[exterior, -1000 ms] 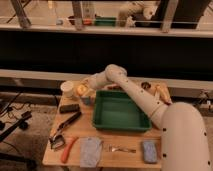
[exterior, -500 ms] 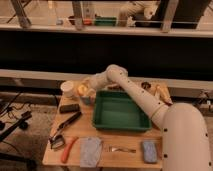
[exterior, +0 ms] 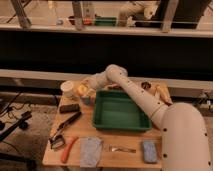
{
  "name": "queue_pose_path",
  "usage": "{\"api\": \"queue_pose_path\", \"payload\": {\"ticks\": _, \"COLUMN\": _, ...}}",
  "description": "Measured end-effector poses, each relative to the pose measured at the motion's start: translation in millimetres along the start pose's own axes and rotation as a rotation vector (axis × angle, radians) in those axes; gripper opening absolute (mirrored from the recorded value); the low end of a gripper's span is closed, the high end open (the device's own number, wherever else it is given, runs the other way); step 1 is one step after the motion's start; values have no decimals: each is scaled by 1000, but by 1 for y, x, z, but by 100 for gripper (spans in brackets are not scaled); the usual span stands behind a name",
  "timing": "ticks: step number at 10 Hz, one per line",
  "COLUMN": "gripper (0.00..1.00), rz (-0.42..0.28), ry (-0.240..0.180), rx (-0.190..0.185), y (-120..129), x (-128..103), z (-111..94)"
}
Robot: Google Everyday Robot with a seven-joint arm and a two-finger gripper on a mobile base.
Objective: Place apple in plastic cup
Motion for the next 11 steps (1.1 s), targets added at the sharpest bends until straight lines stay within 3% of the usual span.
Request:
{"api": "queue_pose_path", "payload": {"ticks": 2, "gripper": 63, "rz": 0, "ry": 0, "rx": 0, "y": 0, "x": 0, "z": 0}}
{"api": "queue_pose_path", "payload": {"ticks": 3, "gripper": 66, "rz": 0, "ry": 0, "rx": 0, "y": 0, "x": 0, "z": 0}}
{"api": "queue_pose_path", "payload": {"ticks": 11, "gripper": 66, "rz": 0, "ry": 0, "rx": 0, "y": 0, "x": 0, "z": 0}}
